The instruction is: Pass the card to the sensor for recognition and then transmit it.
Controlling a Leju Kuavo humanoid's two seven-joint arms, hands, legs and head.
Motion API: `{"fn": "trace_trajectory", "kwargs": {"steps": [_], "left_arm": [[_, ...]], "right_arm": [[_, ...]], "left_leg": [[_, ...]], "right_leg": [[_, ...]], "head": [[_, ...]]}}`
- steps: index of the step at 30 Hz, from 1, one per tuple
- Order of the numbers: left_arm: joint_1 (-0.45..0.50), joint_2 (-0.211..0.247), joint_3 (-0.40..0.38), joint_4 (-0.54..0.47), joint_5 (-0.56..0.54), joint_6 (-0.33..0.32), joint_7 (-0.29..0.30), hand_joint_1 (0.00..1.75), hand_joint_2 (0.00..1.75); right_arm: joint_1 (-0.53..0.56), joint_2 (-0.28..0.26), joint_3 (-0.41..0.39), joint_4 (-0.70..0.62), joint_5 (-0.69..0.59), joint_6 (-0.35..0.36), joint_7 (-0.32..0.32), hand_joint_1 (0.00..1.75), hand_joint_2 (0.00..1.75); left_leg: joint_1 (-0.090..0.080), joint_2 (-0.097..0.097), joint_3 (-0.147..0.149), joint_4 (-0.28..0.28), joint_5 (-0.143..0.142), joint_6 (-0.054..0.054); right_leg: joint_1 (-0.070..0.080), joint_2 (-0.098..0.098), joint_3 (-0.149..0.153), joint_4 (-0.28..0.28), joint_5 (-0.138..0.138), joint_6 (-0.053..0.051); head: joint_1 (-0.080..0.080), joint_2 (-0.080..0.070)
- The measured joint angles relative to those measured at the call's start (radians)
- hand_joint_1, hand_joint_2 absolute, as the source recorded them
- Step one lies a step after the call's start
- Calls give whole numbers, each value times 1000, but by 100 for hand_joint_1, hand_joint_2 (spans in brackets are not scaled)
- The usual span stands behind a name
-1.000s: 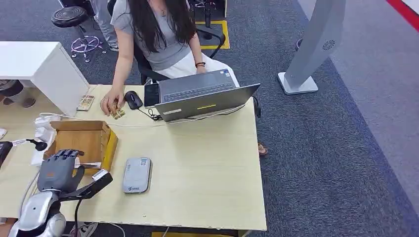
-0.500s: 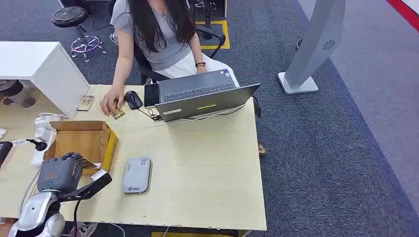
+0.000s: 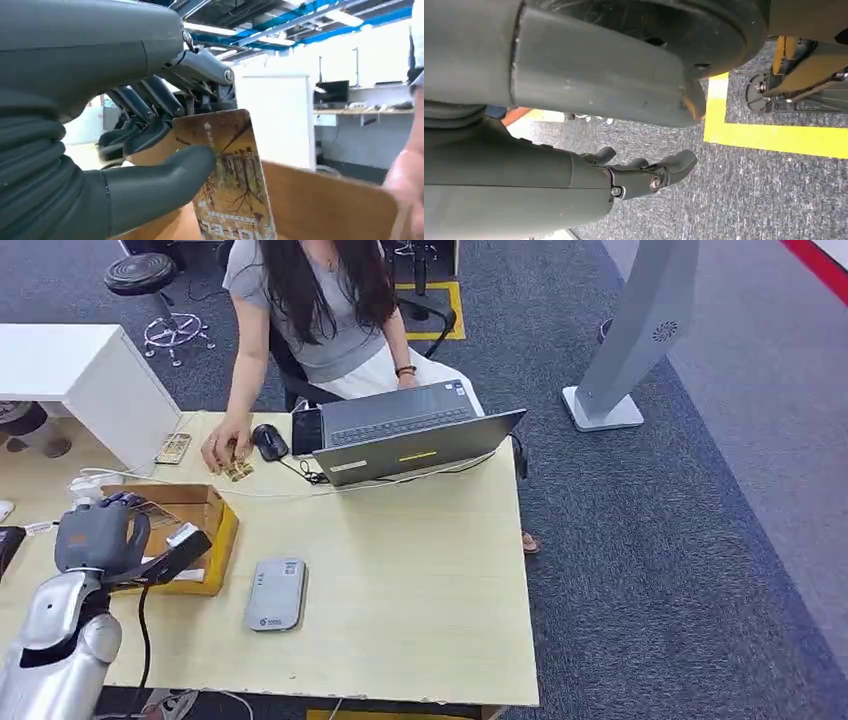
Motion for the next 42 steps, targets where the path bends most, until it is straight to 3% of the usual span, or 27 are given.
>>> {"fn": "trace_trajectory", "kwargs": {"steps": [6,12,15,24,33,34,36,38,42], "left_arm": [[-45,6,-6,18,11,0,8,175,175],[-342,9,-46,151,-19,-18,40,175,175],[-443,1,-65,211,-23,-11,51,175,175],[-520,-15,-94,289,-33,4,54,175,175],[-794,-114,-188,545,-175,5,142,175,175],[-817,-126,-196,570,-180,5,142,0,175],[-838,-140,-206,598,-181,17,140,0,175],[-840,-151,-207,609,-176,71,140,0,175],[-834,-146,-207,616,-159,119,135,0,175]], "right_arm": [[0,0,0,0,11,2,0,0,0],[-9,0,0,0,39,16,0,0,0],[-12,0,0,0,41,17,-2,0,0],[-12,0,1,0,52,21,-2,0,0],[-13,0,12,0,84,42,18,0,0],[-13,0,13,0,86,44,18,0,0],[-13,0,14,0,86,45,18,0,0],[-14,2,16,0,88,43,16,0,0],[-13,6,17,0,88,40,16,0,0]], "left_leg": [[1,-1,-2,1,1,0],[2,-4,-6,1,6,0],[1,0,-5,1,7,-1],[2,2,-6,1,7,-1],[2,-2,-9,2,9,-1],[1,-1,-9,2,9,-1],[1,0,-9,2,9,-1],[1,0,-9,2,8,-1],[1,0,-9,1,8,-2]], "right_leg": [[0,-1,-5,0,0,0],[2,-5,-4,0,5,-2],[2,0,-5,0,6,-2],[2,1,-7,0,6,-2],[2,-1,-8,0,9,0],[2,0,-8,0,9,0],[2,0,-9,0,9,0],[2,0,-9,0,9,0],[2,0,-9,0,9,-1]], "head": [[0,0],[1,0],[1,0],[1,0],[2,0],[1,0],[1,0],[1,0],[1,0]]}}
